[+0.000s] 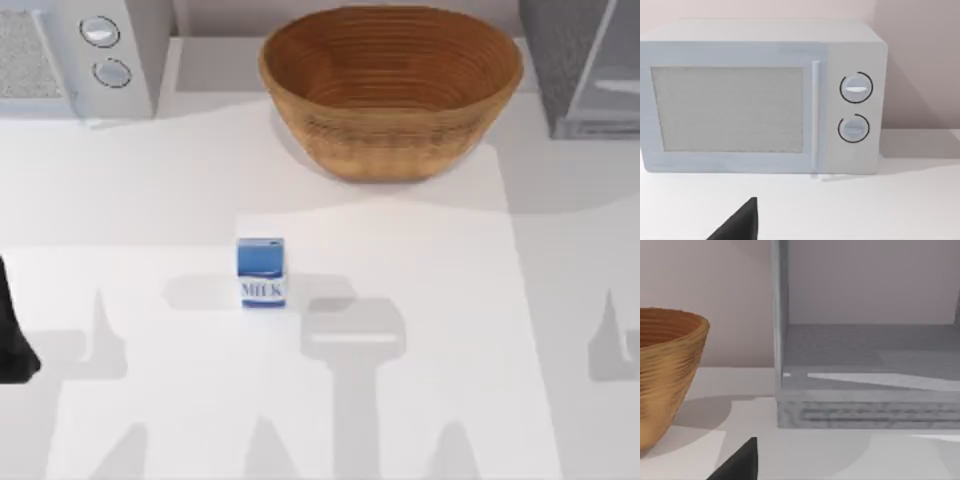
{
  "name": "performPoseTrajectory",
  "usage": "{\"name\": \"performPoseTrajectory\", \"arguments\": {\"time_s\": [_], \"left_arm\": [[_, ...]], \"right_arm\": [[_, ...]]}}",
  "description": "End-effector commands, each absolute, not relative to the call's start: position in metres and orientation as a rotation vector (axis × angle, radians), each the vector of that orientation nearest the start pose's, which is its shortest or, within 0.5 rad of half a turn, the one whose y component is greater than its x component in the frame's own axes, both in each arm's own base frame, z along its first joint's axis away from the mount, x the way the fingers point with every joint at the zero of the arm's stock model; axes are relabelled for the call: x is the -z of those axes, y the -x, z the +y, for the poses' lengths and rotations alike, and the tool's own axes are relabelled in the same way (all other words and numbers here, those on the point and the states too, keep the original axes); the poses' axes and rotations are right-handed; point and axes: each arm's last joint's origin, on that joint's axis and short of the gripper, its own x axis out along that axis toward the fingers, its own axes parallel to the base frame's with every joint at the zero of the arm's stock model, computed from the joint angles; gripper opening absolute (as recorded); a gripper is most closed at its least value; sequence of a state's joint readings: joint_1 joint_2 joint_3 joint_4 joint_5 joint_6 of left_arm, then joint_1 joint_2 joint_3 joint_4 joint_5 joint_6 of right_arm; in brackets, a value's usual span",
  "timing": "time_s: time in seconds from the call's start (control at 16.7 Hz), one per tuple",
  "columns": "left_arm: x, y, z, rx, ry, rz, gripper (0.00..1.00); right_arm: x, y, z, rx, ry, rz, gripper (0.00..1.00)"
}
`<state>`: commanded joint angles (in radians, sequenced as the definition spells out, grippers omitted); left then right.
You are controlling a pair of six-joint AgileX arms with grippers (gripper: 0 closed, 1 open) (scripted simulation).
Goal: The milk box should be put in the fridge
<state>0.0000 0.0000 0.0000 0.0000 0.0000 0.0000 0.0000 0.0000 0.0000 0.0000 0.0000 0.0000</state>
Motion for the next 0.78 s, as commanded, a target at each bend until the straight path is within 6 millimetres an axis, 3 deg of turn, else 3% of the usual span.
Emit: {"name": "performPoseTrajectory", "arguments": {"time_s": [0.24, 0.48, 0.78], "left_arm": [[-0.160, -0.106, -0.001, 0.000, 0.000, 0.000, 1.00], [-0.160, -0.106, -0.001, 0.000, 0.000, 0.000, 1.00], [-0.160, -0.106, -0.001, 0.000, 0.000, 0.000, 1.00]], "right_arm": [[-0.164, -0.106, 0.001, -0.010, -0.006, 0.002, 1.00], [-0.183, -0.114, 0.011, -0.053, -0.033, 0.029, 1.00], [-0.217, -0.143, 0.041, -0.108, -0.066, 0.111, 1.00]]}}
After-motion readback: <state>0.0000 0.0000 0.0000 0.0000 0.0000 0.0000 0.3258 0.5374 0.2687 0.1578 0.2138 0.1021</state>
